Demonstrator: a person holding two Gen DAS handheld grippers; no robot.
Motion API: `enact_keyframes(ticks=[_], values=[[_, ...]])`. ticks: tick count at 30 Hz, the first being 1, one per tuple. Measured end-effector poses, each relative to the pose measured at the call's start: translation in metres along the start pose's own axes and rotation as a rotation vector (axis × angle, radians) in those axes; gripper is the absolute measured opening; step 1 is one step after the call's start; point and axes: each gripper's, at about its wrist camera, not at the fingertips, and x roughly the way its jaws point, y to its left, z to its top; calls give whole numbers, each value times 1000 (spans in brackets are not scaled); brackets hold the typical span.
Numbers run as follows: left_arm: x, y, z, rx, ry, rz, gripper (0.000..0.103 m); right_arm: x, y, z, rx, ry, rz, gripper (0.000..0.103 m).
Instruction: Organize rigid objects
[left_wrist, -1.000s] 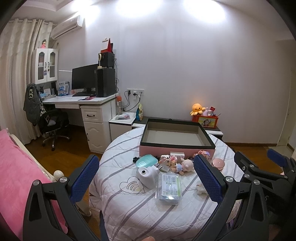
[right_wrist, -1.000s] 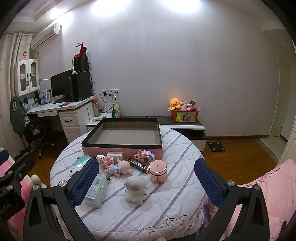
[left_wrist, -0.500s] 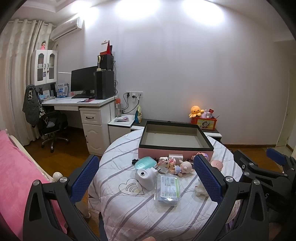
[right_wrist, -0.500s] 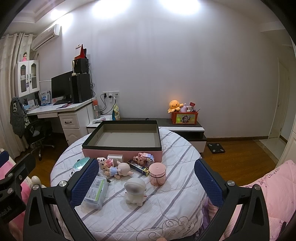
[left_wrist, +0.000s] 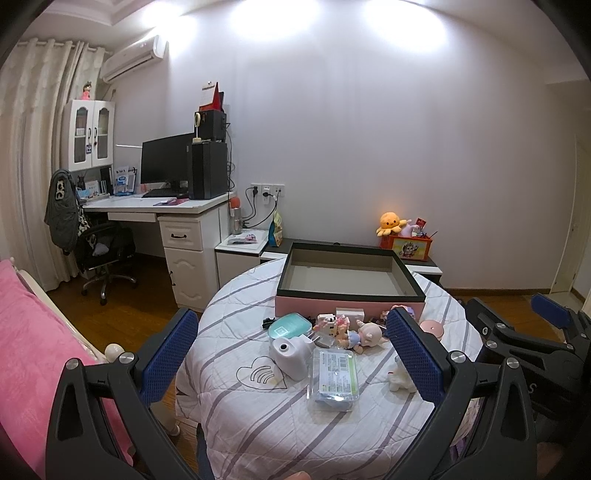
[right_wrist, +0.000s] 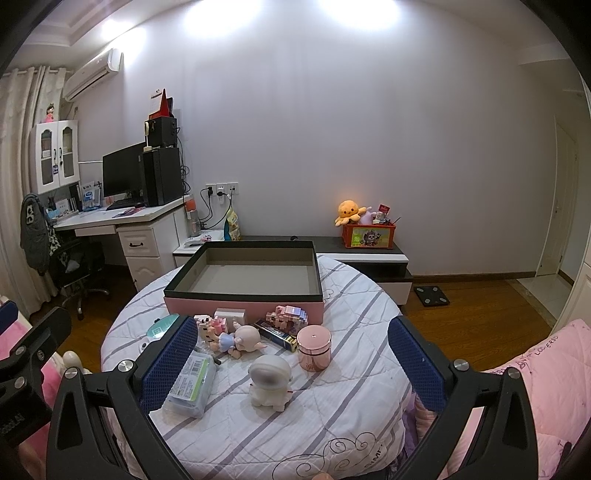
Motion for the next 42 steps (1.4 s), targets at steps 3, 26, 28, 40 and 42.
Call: enact_keyframes(ticks=[3,26,28,40,42], values=[[-1,0,0,1,-1,0,103,0,0,0,0,1,1,103],[23,3,-25,22,83,3,103,25,-21,-15,8,61,4,103],[32,2,-35,30,111,0,103,36,-25,-22,2,91,1,103],[97,-12,-82,48,272,-26,103,95,-22,-67,-32,267,64,103],[105,-14,-88,55,290,-25,103,97,-21,-70,-31,274,75,103]])
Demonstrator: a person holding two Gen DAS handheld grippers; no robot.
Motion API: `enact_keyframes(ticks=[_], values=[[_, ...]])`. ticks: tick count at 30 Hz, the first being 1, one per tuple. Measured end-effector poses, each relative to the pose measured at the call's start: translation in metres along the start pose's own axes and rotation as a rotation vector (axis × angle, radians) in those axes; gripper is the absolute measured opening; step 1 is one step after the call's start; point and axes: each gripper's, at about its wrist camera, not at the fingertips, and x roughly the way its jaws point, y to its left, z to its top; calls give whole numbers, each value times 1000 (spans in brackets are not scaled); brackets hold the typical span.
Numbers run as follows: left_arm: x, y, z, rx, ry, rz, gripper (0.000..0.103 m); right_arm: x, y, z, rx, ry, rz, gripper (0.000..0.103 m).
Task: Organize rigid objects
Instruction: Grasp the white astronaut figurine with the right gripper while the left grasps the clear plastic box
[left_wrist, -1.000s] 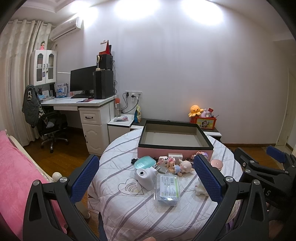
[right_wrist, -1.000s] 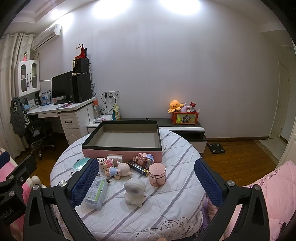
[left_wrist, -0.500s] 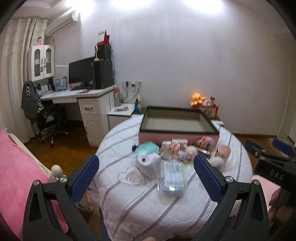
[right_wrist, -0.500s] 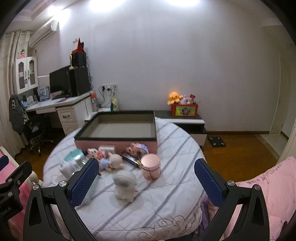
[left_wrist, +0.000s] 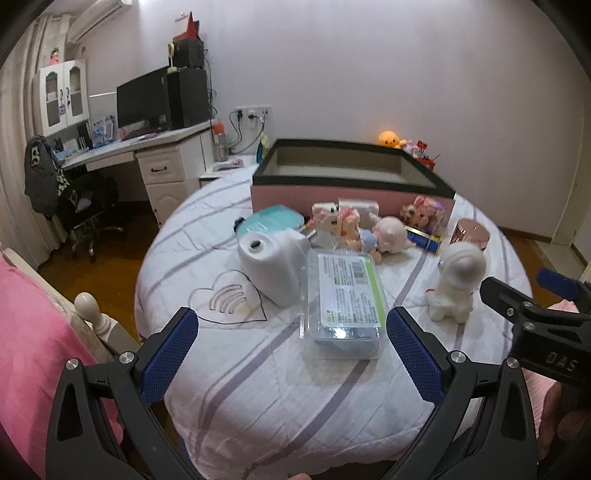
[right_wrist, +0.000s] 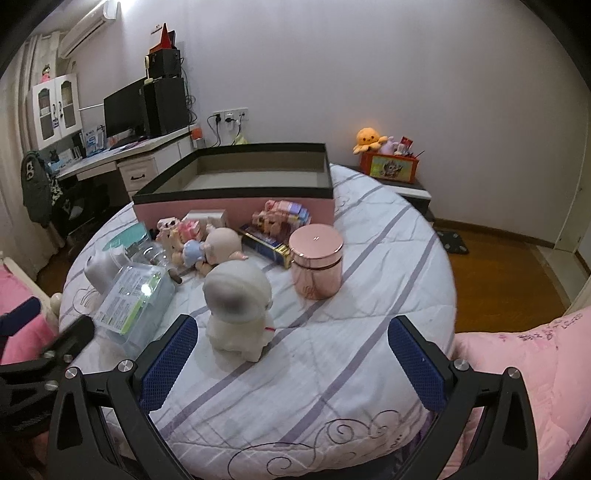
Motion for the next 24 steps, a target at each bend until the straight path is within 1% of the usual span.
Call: enact_keyframes(ticks=[4,8,11,13,16,17,20,23,24], values=[[18,-5,-1,2,27,8,103,11,1,-1,3,19,22,103],[31,-6,6,1,26,7,103,24,-1,0,28,44,53,98],[35,-8,10,-6,43,6,101,33,-2,1,41,60,71,95],[33,-8,10,-5,49,-3,101,34,-5,1,60,64,86,95],[29,-11,6,11,44,-44,102,34,-10,2,69,63,86,94],[29,-13,5,19,39,-43,103,34,-10,1,69,67,85,93],[38,-18,6,32,42,-20,103,37,-10,0,66,80,77,85],[51,-21,8,57,60,2,102,37,-10,1,72,82,99,85],[54,-22,7,63,62,5,100,37,-8,1,67,81,100,85]])
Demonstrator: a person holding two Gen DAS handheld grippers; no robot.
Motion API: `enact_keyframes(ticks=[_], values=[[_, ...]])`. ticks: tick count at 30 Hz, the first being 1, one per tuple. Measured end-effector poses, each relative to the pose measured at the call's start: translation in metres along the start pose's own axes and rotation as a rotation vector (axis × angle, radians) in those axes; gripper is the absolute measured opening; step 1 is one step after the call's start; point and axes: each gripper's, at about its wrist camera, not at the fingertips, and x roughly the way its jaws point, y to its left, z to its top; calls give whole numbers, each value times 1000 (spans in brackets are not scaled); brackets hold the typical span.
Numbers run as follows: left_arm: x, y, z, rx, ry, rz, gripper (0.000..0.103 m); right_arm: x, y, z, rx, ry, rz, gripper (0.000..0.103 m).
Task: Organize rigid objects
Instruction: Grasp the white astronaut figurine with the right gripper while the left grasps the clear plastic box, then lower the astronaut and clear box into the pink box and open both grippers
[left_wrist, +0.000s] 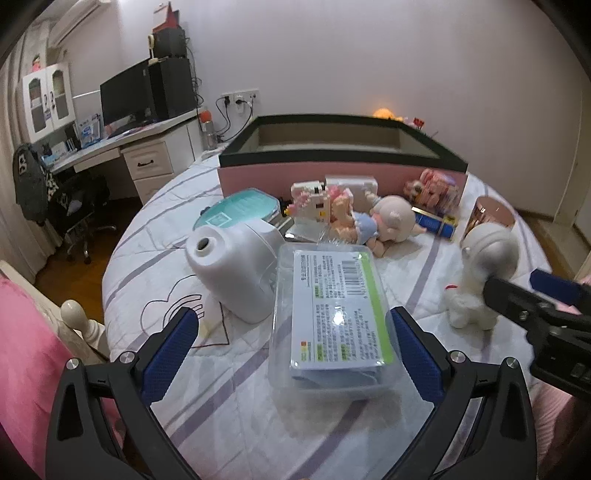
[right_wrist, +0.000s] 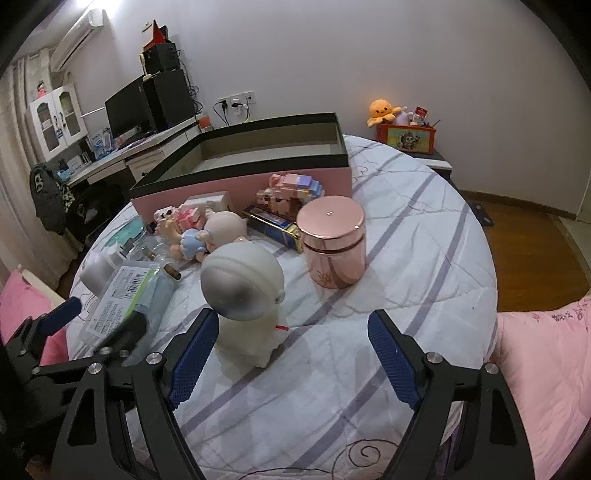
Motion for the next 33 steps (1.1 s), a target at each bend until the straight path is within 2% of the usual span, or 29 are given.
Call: enact_keyframes(ticks=[5,6,7,9,11,18,27,33], values=[[11,6,-3,-41,34,-88,77,14,12,4,-18,31,33,82],[11,6,-2,-39,33,-94,69,18,13,4,-17,38,40,77],[12,6,-2,-35,34,-102,66,22,13,5,-6,45,56,74],[13,5,-2,-28,33,-105,66,31,13,6,12,58,82,60],[12,6,-2,-34,29,-119,66,38,14,7,15,59,101,55],[3,8,-3,-43,5,-144,65,29,8,2,23,32,124,54],[-37,15,-1,-53,-43,-171,65,-4,9,7,-5,-11,138,54],[-74,22,29,-59,-102,-168,65,-31,17,30,-30,-44,172,54]])
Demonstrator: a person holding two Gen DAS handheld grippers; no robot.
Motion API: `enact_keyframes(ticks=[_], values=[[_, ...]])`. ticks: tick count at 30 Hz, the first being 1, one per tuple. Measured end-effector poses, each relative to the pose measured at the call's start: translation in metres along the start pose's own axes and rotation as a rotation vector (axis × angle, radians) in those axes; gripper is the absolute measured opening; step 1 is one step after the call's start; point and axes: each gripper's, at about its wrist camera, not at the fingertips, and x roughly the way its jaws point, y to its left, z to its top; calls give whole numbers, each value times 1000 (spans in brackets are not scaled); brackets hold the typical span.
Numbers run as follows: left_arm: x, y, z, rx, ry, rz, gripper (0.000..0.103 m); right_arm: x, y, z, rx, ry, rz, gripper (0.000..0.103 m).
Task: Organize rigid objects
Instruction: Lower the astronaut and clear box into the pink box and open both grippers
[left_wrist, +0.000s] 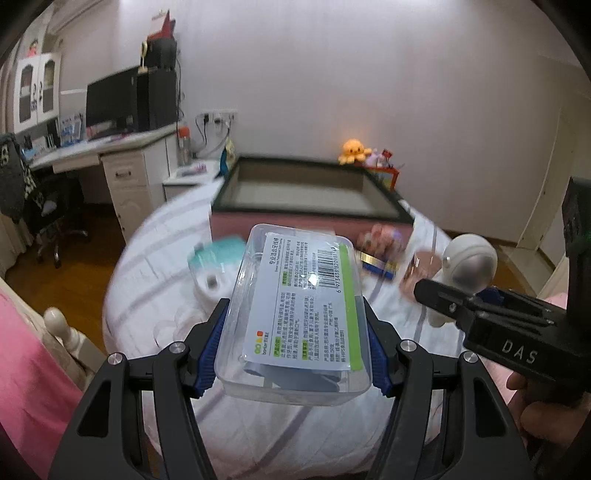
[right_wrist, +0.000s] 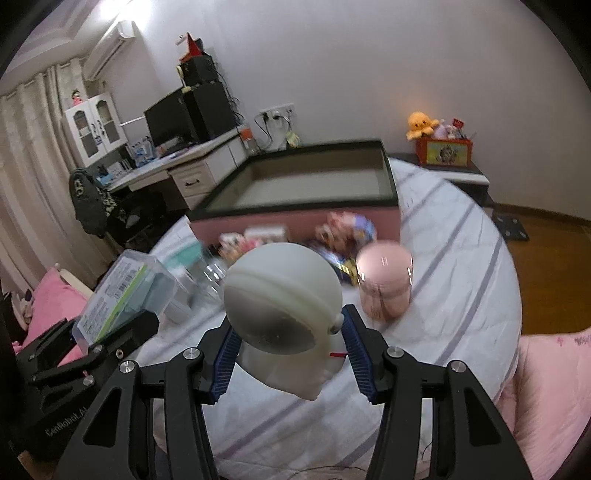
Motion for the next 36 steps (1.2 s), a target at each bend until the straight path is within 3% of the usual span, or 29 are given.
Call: enact_keyframes(ticks=[8,15,23,29,31,32,33,35,36], values=[[19,10,87,12,-41,41,66,18,2,90,-43,-26,-16,54],[104,19,144,23,48,40,66,100,-15,158,-31,70,-57,54],[211,26,154,3,251,4,66,196,-42,167,-18,266,-121,53],[256,28,149,15,385,-7,67,223,-54,160,-9,349,-161,53],[261,28,148,24,406,-12,71,226,-54,160,-15,367,-174,53],[260,27,148,35,405,-14,82,226,-54,160,-15,372,-180,54],[256,26,149,40,396,-13,92,225,-53,160,-16,378,-189,56],[243,28,151,42,356,-11,96,221,-49,160,-21,380,-181,64],[234,31,152,38,332,-12,97,217,-46,161,-25,374,-179,80]])
